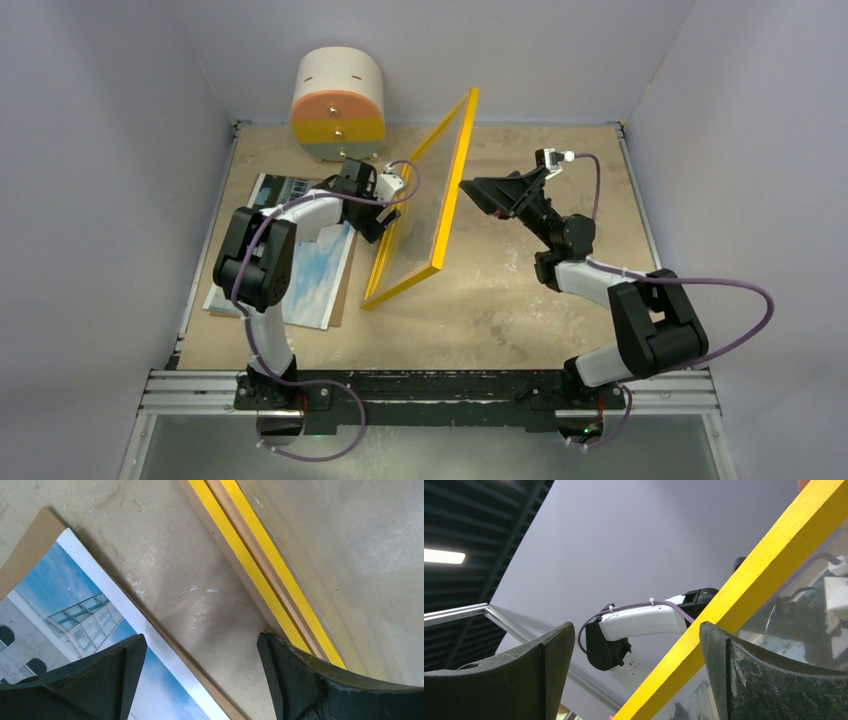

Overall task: Put the photo into the frame
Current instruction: Pick up the photo frame from the center of the board.

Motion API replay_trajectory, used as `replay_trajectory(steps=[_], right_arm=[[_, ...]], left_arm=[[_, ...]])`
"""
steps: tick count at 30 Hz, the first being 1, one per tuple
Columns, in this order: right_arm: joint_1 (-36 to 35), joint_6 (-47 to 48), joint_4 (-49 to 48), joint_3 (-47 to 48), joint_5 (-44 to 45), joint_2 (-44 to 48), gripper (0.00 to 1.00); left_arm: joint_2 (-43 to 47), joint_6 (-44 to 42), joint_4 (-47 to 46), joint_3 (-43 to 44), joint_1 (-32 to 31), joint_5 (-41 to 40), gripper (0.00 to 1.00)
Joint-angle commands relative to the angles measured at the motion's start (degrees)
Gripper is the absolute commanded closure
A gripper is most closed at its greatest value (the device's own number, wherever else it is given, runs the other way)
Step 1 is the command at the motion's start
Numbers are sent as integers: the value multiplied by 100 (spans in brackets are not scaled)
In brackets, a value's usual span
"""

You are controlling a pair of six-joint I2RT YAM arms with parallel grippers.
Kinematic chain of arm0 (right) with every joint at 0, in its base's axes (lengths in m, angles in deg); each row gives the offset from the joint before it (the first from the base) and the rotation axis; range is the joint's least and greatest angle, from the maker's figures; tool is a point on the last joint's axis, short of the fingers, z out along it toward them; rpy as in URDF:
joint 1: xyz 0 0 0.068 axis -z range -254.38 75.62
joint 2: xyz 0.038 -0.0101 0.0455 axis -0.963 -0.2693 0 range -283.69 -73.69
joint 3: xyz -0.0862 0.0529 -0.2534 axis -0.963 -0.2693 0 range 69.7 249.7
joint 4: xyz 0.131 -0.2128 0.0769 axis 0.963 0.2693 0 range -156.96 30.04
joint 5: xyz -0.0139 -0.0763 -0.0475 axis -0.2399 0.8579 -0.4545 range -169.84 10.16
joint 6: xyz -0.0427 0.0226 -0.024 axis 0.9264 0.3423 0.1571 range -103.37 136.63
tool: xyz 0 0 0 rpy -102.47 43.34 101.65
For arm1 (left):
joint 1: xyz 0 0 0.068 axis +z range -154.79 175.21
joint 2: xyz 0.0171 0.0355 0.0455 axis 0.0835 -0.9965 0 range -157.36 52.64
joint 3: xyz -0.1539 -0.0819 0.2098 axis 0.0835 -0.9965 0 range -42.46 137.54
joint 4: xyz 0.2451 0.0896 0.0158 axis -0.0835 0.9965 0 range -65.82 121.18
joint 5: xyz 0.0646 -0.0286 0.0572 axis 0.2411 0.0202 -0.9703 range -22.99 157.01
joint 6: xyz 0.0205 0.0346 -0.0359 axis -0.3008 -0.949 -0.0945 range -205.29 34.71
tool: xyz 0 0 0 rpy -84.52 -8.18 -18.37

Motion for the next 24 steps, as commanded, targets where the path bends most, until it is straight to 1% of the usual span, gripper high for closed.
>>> replay_trajectory(steps=[1, 6, 9, 12, 14, 16, 17, 19, 22, 24], right_arm=[[-246, 55, 360, 18, -344, -262, 2], [-353, 124, 501, -7, -12, -355, 1], [-514, 141, 472, 159, 171, -550, 1], [-673, 47, 200, 383, 271, -907, 1], [-711, -269, -85, 523, 250, -1132, 1], [-712, -476, -369, 475, 292, -1155, 1], [-712, -446, -321, 414, 316, -1061, 1], [-712, 2, 221, 303, 341, -708, 1], [-712, 993, 1674, 327, 355, 46, 1], [-712, 1323, 2245, 371, 353, 335, 1]], left_arm=[[-109, 359, 552, -254, -342, 1099, 11], [-143, 461, 554, -284, -179, 1266, 11], [-157, 505, 541, -336, -108, 1324, 11], [-137, 542, 508, -386, -95, 1370, 11], [-123, 547, 513, -384, -93, 1312, 11], [-103, 538, 531, -368, -71, 1216, 11], [-87, 528, 539, -362, -59, 1178, 11], [-74, 520, 541, -355, -46, 1099, 11], [-75, 546, 569, -289, 14, 1006, 11], [-24, 562, 619, -200, 100, 910, 11]])
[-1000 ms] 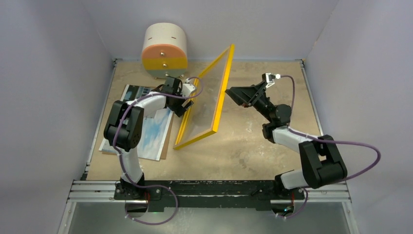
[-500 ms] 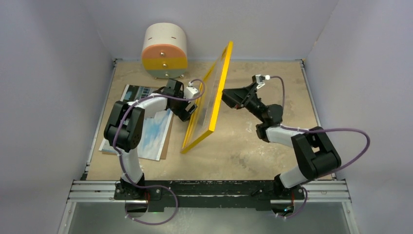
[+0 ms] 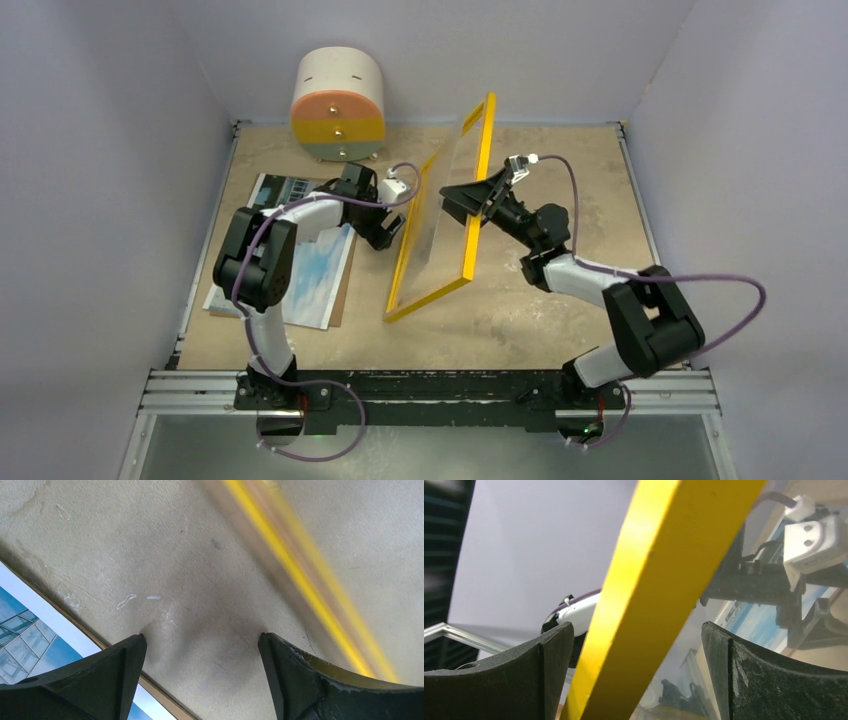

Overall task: Put the photo into the frame
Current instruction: Pick up the photo frame from the center of the board, then pick up the photo frame item from the photo frame.

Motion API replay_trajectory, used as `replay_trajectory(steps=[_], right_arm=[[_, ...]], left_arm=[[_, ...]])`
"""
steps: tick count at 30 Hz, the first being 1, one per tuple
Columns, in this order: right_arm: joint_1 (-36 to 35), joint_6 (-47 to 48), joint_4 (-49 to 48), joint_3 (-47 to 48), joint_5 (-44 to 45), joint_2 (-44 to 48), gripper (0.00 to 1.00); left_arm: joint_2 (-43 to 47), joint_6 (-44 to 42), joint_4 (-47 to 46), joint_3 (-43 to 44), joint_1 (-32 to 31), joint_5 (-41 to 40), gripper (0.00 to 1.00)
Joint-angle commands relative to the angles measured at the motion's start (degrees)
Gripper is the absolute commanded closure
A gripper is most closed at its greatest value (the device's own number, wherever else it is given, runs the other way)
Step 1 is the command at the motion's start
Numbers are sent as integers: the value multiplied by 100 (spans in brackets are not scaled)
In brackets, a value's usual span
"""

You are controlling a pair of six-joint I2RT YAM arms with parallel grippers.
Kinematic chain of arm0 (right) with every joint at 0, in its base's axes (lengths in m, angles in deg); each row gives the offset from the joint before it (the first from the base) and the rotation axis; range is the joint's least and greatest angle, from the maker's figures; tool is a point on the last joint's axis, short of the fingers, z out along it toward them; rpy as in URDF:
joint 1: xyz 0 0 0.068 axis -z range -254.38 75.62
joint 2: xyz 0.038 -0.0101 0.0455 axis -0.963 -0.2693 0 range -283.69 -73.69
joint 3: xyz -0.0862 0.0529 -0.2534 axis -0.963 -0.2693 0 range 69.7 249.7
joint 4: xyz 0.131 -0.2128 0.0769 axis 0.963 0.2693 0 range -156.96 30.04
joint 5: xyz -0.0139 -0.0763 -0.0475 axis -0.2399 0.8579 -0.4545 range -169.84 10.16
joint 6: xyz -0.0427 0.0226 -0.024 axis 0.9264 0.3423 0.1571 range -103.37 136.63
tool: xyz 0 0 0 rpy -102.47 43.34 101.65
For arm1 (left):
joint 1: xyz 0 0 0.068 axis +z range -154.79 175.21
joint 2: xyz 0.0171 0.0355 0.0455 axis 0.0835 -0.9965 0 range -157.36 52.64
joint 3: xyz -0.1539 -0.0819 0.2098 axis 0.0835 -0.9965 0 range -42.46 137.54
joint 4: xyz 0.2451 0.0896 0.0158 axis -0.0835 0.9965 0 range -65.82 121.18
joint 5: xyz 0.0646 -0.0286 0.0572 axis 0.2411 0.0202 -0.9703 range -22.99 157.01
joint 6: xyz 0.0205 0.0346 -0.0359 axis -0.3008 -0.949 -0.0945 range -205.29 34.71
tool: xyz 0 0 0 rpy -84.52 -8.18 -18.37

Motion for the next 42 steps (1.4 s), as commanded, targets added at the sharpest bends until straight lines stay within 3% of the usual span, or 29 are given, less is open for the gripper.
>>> replay_trajectory(steps=[1, 6, 10, 15, 21, 26, 32, 42], right_arm=[[-32, 1041, 1103, 105, 87, 862, 1], [-23, 949, 1131, 204, -8, 801, 1], [-23, 720, 829, 183, -66, 610, 4], [-28, 660, 801, 298, -59, 548, 5], [-24, 674, 925, 424, -59, 518, 5], [-23, 600, 915, 519, -71, 416, 6], [-32, 611, 985, 605, -54, 372, 6], [-28, 684, 1174, 735, -81, 303, 8]], left_arm=[[33, 251, 593, 14, 169, -9, 11], [538, 153, 1291, 1083, 770, 4, 9], [1006, 101, 2090, 2227, 841, 238, 6], [1140, 829, 3349, 4002, 787, 2058, 2], [1183, 1278, 4002, 4946, 435, 3490, 1], [1314, 813, 4304, 4894, -602, 2737, 0], [1452, 585, 4504, 4583, -1024, 2475, 0], [1722, 327, 4593, 3824, -2020, 883, 0]])
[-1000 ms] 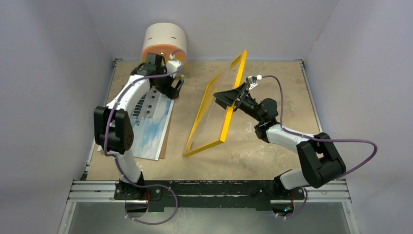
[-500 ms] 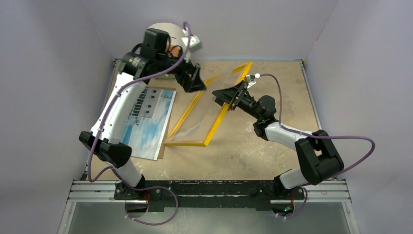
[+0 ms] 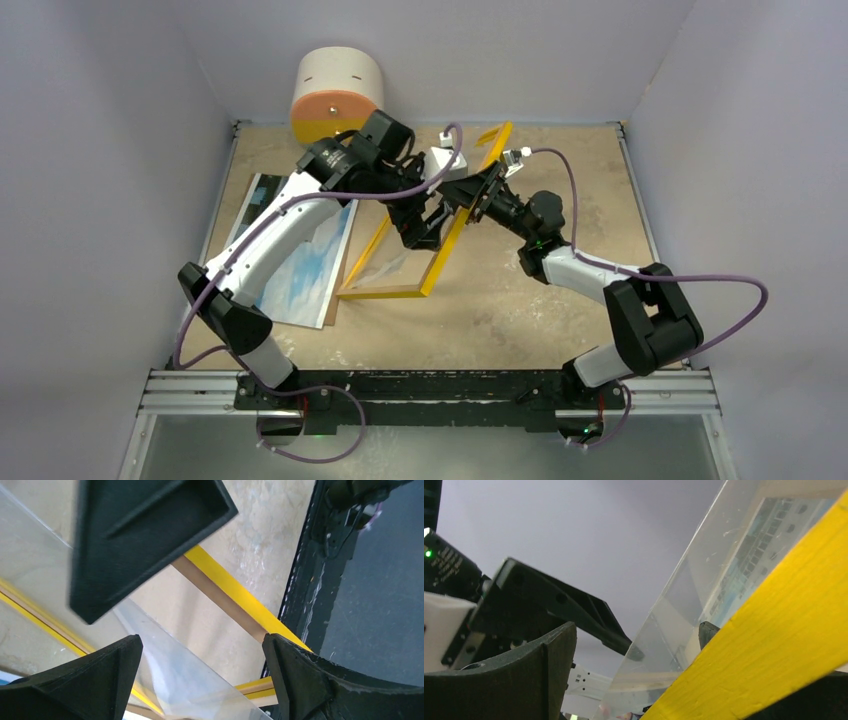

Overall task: Put the photo into the frame
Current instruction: Pick up the photo frame item from the photo frame.

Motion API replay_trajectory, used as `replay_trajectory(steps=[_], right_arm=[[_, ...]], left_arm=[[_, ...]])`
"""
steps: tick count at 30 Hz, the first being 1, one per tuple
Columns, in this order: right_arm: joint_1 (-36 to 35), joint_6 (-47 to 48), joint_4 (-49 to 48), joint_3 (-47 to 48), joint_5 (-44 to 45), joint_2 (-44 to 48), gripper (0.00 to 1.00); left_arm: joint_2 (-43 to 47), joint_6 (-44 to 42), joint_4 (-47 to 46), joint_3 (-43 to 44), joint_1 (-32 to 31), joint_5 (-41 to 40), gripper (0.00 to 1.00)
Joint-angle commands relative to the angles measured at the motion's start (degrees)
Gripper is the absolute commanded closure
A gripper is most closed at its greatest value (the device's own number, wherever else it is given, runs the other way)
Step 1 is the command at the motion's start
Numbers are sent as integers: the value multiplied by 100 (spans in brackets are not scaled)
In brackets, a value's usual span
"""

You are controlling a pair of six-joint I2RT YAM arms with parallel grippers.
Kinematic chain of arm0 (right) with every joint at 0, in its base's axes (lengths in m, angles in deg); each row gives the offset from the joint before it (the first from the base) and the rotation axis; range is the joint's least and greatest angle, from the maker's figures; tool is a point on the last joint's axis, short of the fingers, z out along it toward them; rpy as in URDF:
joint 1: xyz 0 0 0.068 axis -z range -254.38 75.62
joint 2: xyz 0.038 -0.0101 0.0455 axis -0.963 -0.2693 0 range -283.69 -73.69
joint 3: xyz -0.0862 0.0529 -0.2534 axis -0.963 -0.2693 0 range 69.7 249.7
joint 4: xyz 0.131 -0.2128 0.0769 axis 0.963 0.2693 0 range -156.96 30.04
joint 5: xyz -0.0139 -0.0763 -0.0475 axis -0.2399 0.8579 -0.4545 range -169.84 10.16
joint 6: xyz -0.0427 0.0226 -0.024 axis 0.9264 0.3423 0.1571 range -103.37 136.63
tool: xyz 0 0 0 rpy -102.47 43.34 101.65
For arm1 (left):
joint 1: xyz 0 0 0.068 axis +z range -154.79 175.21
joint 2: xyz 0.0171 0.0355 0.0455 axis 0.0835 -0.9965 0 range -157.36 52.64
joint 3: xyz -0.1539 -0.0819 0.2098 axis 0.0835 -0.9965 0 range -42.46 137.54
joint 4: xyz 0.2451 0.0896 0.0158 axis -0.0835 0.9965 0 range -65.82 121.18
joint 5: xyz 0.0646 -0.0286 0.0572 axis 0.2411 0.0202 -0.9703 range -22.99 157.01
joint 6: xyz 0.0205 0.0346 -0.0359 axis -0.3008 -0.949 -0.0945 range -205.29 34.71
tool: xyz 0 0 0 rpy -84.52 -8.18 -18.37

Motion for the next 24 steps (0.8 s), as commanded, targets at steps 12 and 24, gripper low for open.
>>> replay_trajectory(steps=[12, 24], right_arm=[[-28, 155, -68, 218, -146, 70, 9], [109, 287, 313, -130, -412, 432, 11]], left_arm=[[485, -516, 308, -192, -328, -2168, 5], [612, -364, 363, -808, -326, -2442, 62]])
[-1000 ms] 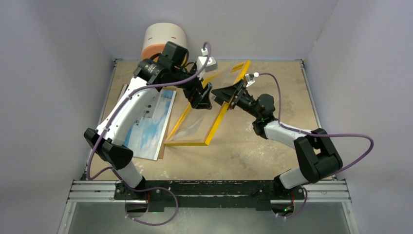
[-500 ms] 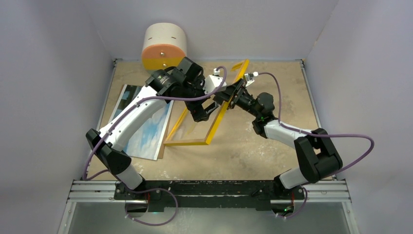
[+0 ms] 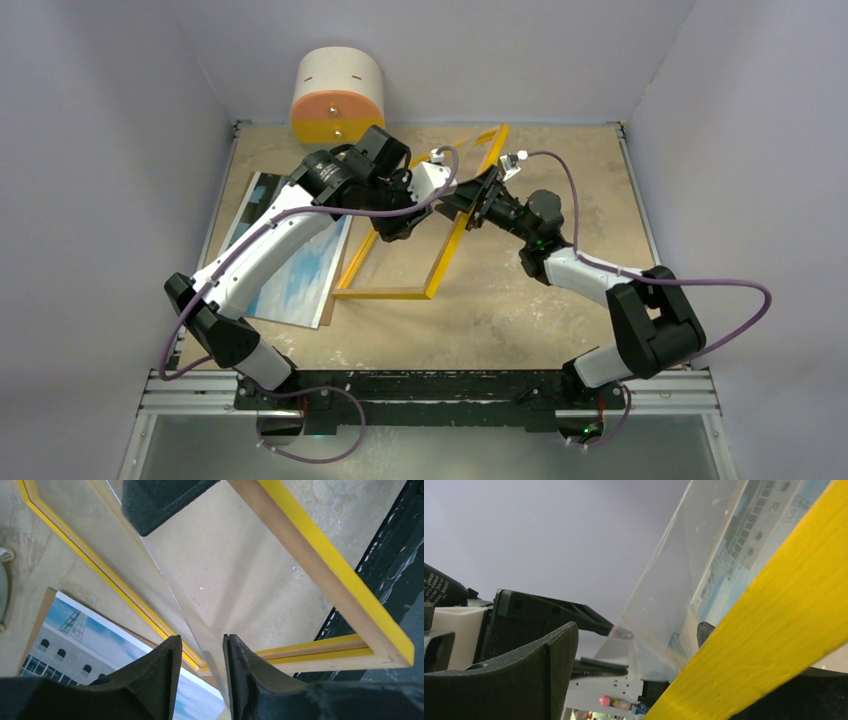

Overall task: Put the photo into the frame
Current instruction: Pick up the photo frame item from the photo frame.

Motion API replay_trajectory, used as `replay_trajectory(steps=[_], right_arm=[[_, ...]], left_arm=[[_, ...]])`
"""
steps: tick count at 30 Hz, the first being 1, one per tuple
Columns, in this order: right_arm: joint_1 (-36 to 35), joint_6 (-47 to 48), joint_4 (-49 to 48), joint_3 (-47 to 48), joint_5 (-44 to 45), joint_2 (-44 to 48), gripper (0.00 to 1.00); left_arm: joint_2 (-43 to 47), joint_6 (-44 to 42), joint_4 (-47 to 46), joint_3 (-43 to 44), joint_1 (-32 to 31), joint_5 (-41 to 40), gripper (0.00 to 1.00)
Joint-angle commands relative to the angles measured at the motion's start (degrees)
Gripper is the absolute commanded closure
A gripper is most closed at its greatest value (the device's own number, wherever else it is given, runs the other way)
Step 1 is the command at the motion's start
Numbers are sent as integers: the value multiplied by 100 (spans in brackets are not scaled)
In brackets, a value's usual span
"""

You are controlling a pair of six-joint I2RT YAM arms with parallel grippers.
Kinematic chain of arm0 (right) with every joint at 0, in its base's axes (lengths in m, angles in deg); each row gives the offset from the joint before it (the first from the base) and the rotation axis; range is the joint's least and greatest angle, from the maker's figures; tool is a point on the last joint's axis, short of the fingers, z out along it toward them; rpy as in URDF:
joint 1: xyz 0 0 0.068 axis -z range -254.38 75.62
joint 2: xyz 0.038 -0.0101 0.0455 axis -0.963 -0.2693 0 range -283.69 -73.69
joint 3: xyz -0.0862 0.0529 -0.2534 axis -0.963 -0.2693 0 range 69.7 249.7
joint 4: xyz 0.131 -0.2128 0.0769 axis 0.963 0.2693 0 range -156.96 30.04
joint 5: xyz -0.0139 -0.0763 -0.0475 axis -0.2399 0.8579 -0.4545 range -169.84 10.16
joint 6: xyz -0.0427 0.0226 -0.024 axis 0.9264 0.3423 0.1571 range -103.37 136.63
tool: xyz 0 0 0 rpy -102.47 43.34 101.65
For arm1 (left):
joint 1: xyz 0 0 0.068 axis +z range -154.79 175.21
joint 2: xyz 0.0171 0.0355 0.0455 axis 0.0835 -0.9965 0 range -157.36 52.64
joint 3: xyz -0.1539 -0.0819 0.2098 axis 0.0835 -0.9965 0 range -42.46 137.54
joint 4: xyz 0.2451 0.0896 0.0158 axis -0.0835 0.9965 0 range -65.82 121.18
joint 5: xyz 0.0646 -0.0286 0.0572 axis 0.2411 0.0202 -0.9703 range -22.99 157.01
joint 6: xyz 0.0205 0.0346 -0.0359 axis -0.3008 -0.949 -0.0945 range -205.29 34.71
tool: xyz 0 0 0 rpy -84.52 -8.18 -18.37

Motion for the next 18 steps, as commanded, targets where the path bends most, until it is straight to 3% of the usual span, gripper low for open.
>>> replay_trajectory(steps=[1, 3, 8, 11, 14, 18], right_arm=[[115, 176, -214, -224, -275, 429, 11], [187, 211, -203, -415, -342, 586, 11], [412, 502, 186, -1061, -519, 1092, 12], [587, 947, 870, -1361, -588, 1448, 14], [748, 1932, 2254, -1394, -499, 1784, 19], [918, 2861, 3623, -1398, -243, 1918, 36]], left_arm=[[77, 48, 152, -100, 14, -425, 66], [67, 87, 104, -151, 14, -577, 79], [-20, 181, 56, 43, 14, -784, 100], [-121, 220, 65, 354, 14, -998, 100], [-168, 217, -41, 741, 14, -1331, 100], [-146, 183, -310, 835, 14, -1729, 100]])
